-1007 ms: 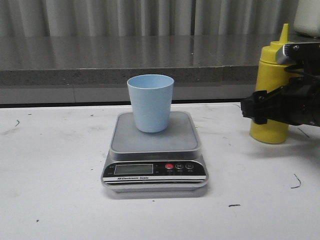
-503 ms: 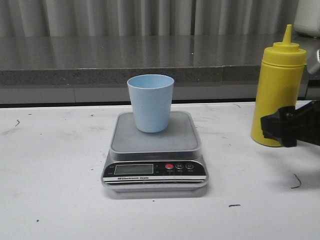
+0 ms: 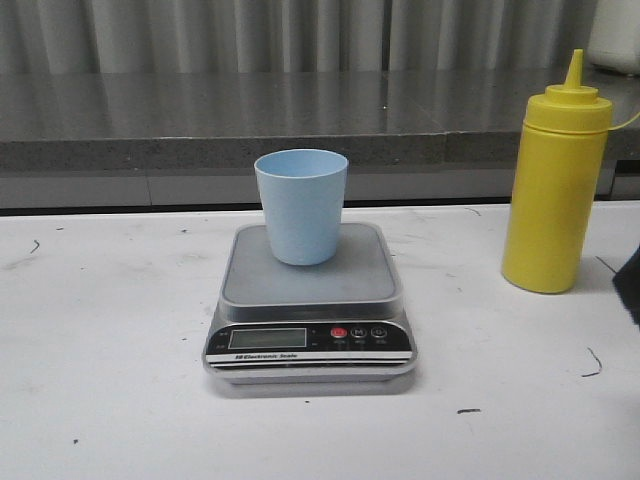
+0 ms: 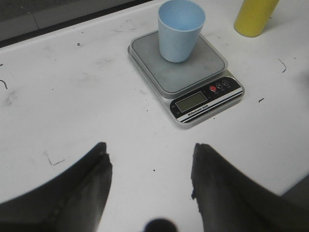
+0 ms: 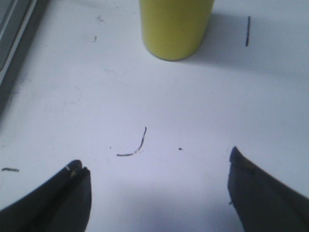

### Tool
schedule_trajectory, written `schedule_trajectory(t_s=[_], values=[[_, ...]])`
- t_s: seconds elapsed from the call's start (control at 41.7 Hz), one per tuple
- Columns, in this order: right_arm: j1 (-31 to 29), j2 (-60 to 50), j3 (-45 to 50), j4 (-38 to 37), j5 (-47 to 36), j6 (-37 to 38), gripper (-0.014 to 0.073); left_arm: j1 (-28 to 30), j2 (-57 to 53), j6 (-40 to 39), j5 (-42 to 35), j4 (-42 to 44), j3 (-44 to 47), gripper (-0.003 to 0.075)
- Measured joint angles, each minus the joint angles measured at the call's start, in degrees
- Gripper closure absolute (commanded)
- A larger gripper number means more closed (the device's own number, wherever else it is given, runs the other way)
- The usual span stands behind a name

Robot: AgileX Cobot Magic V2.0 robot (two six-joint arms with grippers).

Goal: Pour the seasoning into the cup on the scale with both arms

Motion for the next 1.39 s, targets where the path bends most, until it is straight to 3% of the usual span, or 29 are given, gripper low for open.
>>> schedule_trajectory(t_s=[0.24, 0.527, 0.695, 1.031, 1.103, 1.391], values=[[2.5, -14.9, -9.0, 0.1, 23.6, -0.3, -0.0003, 0.0, 0.0, 0.0, 0.0, 0.0, 0.0, 0.0344], [2.5, -26.6, -12.7, 0.4, 39.8, -3.0, 0.0062, 0.0, 0.0, 0.0, 0.0, 0.0, 0.0, 0.0344], [2.5, -31.3, -12.7, 1.7, 44.9, -3.2, 0.0101, 0.0, 0.0, 0.0, 0.0, 0.0, 0.0, 0.0344], [2.5, -36.7, -12.8, 7.0, 46.1, -6.9, 0.0120, 0.0, 0.0, 0.0, 0.0, 0.0, 0.0, 0.0344], [2.5, -36.7, -12.8, 7.0, 46.0, -7.0, 0.0172, 0.0, 0.0, 0.0, 0.0, 0.0, 0.0, 0.0344], [2.5, -36.7, -12.8, 7.1, 45.2, -7.4, 0.0517, 0.0, 0.0, 0.0, 0.0, 0.0, 0.0, 0.0344]])
